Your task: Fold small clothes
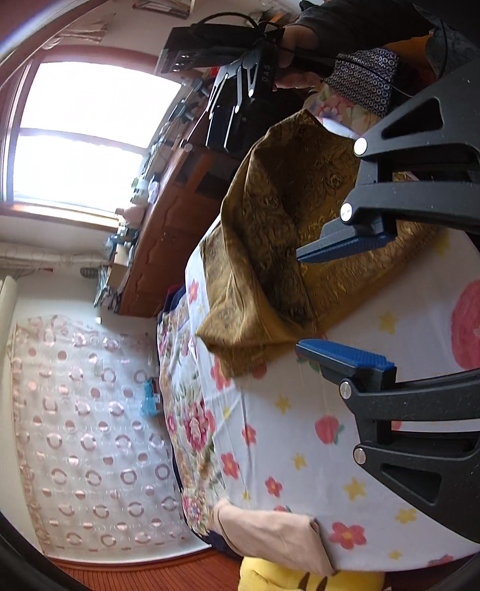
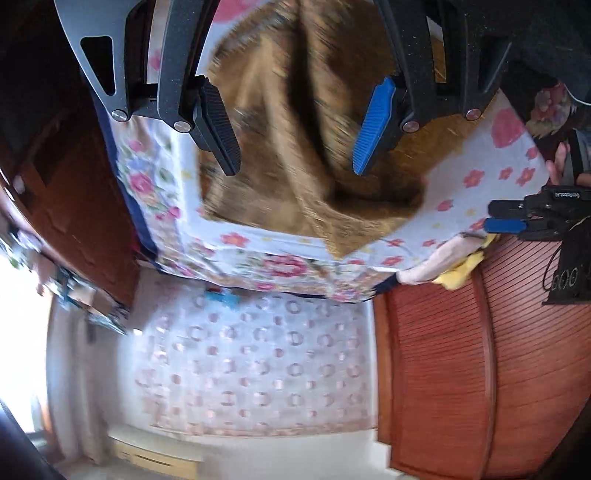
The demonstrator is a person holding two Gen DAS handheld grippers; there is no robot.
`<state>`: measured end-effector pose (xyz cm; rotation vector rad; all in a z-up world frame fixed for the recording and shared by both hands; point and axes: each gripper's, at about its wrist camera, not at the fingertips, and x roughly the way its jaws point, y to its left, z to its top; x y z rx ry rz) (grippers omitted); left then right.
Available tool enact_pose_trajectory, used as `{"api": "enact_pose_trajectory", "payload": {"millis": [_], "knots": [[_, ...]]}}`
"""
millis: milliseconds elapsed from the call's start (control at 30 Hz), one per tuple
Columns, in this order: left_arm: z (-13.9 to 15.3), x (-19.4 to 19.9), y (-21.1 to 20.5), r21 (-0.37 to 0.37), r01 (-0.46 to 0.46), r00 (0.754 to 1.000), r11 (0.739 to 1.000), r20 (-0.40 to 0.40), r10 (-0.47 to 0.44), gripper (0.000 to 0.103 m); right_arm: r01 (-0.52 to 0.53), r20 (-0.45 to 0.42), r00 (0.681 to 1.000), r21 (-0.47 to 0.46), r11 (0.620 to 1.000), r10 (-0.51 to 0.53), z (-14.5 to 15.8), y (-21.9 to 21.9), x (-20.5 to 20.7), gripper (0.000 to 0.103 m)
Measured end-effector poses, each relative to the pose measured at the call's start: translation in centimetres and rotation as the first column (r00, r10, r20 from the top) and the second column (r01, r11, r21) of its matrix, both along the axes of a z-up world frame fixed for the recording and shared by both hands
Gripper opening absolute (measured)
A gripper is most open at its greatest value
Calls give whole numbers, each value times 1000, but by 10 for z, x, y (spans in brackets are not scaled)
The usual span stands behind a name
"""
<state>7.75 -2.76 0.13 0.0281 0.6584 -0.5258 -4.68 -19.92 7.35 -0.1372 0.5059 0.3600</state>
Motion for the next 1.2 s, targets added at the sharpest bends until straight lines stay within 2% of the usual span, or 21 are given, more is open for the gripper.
{"api": "enact_pose_trajectory", "payload": {"millis": [233, 400, 667, 1000, 1200], "knots": [[-3, 1, 21, 3, -62, 998, 998, 4, 62, 44, -62, -26, 998, -49, 997, 60, 1, 41, 37, 65], [-9, 3, 32, 3, -87, 996, 996, -6, 87, 44, -132, -36, 991, -76, 988, 129, 4, 55, 55, 65], [-14, 3, 50, -11, -124, 992, 992, -11, 124, 44, -231, -109, 969, -100, 968, 220, 6, 70, 86, 65], [-24, 2, 55, -14, -133, 991, 991, -32, 132, 44, -294, -269, 932, -174, 940, 242, -26, 80, 131, 65], [-28, 2, 54, -16, -127, 991, 992, -42, 126, 44, -332, -318, 914, -223, 917, 253, -35, 82, 138, 65]]}}
